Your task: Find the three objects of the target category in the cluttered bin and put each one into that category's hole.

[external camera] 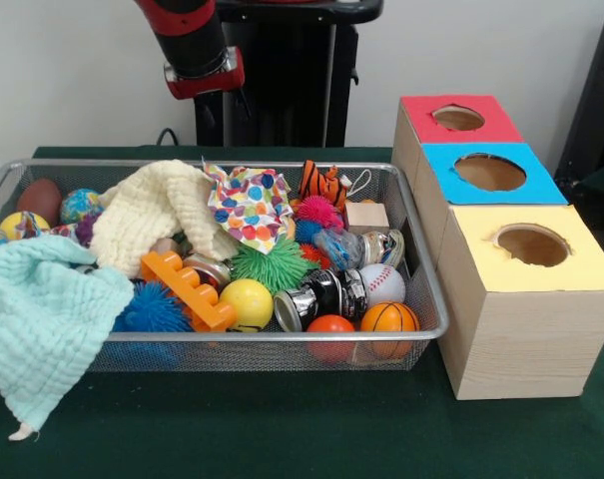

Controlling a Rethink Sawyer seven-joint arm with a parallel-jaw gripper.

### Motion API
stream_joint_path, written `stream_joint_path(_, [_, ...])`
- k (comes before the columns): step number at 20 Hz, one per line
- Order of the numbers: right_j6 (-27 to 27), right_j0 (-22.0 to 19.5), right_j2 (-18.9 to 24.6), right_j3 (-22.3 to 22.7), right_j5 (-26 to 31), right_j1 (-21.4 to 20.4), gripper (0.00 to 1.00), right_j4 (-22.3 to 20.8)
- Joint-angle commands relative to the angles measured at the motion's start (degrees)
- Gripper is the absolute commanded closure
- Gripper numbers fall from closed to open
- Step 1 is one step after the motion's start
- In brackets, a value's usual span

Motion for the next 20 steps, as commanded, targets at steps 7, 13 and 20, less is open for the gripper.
stream_joint_path(7, [3.5, -0.1, 6.3, -11.5, 3.2, 0.9, 0.00, 1.5])
stream_joint_path(13, [2.4, -0.1, 7.0, -13.6, 4.7, 1.4, 0.00, 1.0])
stream_joint_path(20, [1.7, -0.2, 7.8, -15.1, 5.5, 2.4, 0.00, 0.7])
